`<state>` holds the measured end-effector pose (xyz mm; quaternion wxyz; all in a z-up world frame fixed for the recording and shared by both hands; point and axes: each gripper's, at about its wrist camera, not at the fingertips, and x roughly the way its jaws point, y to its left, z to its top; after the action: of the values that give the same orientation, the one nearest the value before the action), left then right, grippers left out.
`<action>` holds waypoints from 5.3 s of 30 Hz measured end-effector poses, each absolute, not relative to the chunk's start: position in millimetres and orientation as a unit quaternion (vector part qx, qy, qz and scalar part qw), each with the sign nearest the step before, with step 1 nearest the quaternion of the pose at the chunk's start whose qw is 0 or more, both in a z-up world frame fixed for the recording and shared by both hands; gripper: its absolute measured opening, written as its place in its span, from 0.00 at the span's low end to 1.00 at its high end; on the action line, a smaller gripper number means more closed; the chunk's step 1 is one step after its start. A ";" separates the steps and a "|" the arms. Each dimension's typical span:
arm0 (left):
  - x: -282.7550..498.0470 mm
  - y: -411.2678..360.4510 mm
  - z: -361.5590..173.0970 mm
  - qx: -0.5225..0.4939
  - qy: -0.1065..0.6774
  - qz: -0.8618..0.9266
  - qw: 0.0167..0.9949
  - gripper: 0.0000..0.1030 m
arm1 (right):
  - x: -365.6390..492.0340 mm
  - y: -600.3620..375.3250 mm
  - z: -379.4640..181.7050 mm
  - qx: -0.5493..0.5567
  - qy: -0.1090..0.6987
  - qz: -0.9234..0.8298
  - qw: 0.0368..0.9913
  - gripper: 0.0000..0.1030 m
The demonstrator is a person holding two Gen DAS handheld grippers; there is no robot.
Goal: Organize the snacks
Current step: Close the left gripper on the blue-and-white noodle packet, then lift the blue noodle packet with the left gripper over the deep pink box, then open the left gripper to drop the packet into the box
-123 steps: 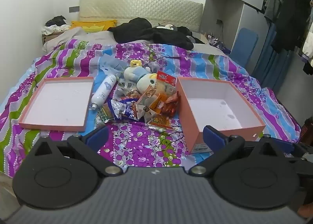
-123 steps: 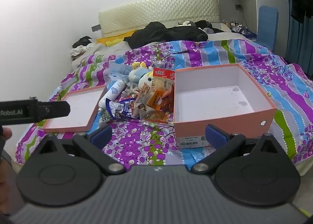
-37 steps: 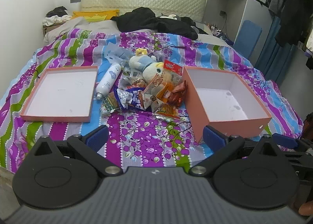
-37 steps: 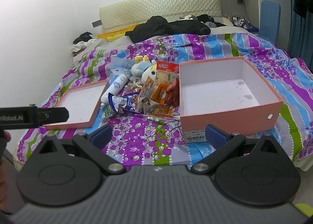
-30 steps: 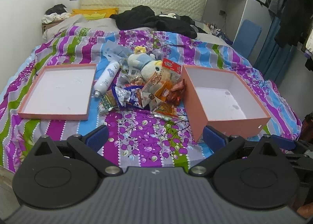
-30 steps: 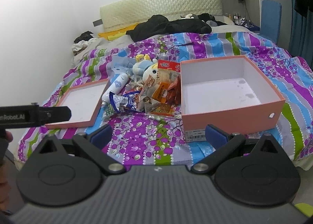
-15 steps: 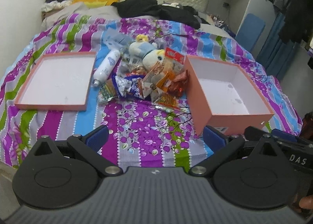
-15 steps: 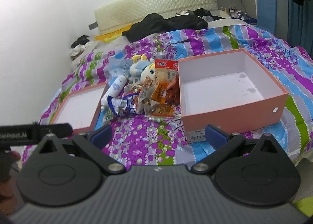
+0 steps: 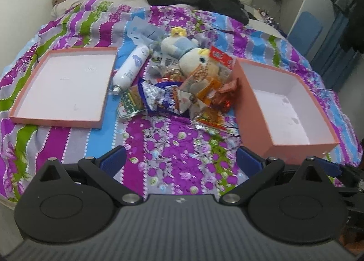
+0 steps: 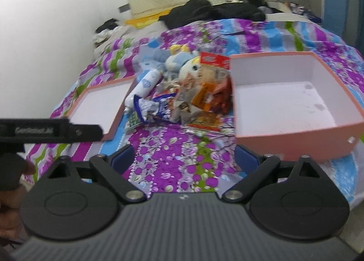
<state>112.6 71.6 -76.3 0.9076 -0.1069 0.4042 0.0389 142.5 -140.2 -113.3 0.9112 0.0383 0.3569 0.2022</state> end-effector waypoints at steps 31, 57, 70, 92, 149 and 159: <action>335.8 170.8 -224.3 -0.140 0.451 0.012 0.882 0.76 | 358.8 -21.9 -254.9 -0.159 0.409 0.235 0.868 0.64; 287.9 150.1 -223.1 -0.153 0.428 0.065 0.889 0.29 | 321.7 -36.7 -248.1 -0.181 0.396 0.250 0.865 0.13; 170.0 140.4 -218.2 -0.178 0.406 0.094 0.892 0.29 | 228.1 -58.5 -241.2 -0.142 0.378 0.243 0.882 0.10; 119.4 108.8 -175.4 -0.189 0.366 0.086 0.907 0.27 | 171.4 -103.9 -195.9 -0.105 0.308 0.197 0.925 0.06; 376.0 -95.4 -115.7 -0.079 0.431 -0.168 0.883 0.70 | 302.7 -310.3 -167.8 0.039 0.331 0.022 0.943 0.05; 287.9 -64.4 -53.2 -0.051 0.357 -0.164 0.918 0.70 | 233.6 -278.2 -115.9 0.070 0.268 0.044 0.960 0.06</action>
<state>287.9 -64.4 -53.2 0.9183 -0.0507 0.3568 -0.1641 233.6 -278.2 -115.9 0.9599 0.0705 0.2677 0.0435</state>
